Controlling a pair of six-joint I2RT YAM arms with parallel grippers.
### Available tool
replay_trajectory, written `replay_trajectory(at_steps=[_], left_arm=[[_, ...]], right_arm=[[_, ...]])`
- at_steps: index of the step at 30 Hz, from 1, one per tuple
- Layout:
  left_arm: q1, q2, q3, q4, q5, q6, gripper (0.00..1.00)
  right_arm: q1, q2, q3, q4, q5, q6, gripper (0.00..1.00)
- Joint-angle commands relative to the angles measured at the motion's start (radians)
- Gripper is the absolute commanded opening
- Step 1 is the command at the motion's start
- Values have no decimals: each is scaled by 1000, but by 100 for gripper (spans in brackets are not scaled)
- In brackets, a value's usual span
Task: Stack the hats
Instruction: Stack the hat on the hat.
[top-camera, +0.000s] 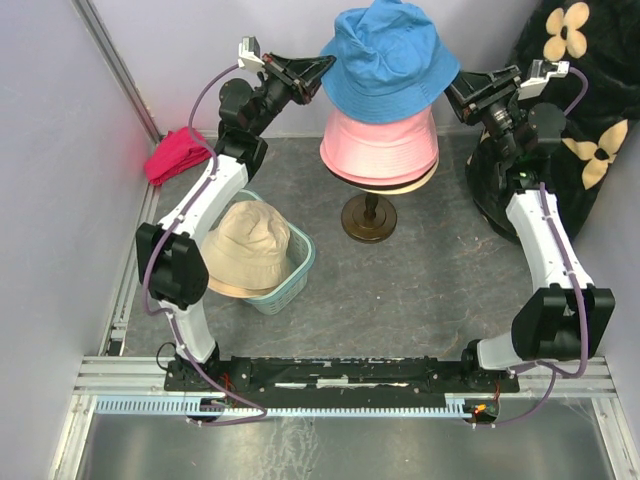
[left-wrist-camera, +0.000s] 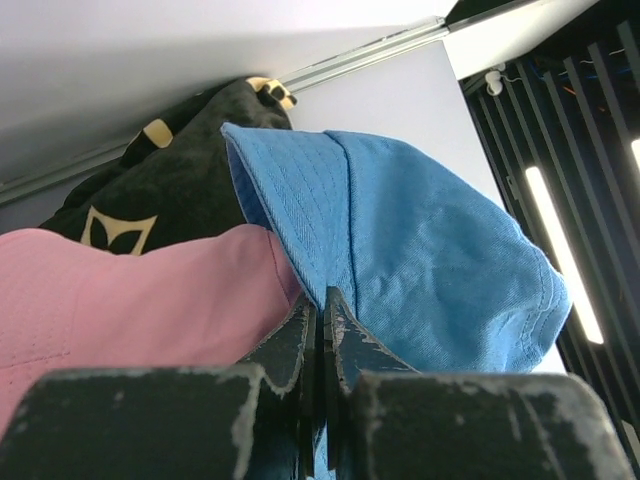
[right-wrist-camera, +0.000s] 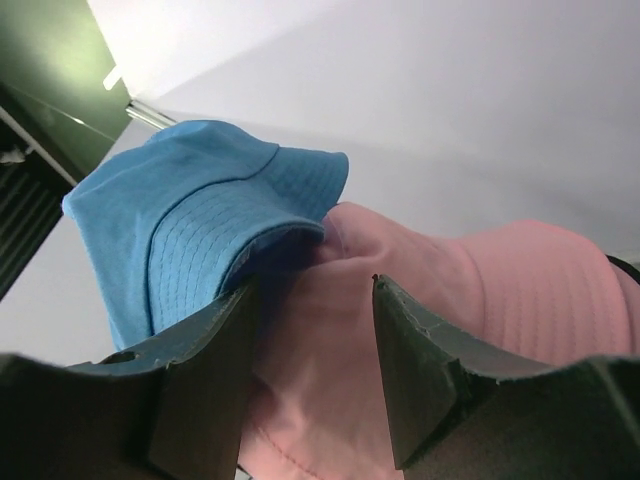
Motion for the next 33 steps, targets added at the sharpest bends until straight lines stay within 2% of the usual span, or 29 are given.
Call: replay_trajectory(at_steps=[1, 18, 30, 33], left_arm=[[4, 20, 89, 6, 25, -52, 3], [4, 36, 88, 66, 69, -174, 3], [9, 34, 76, 108, 71, -209, 3], [9, 35, 69, 115, 74, -214, 3]], right_arm=[[-6, 50, 18, 234, -23, 90, 57], [-16, 112, 103, 424, -59, 104, 56], [-16, 171, 152, 469, -83, 116, 57], [-14, 168, 163, 416, -91, 59, 56]])
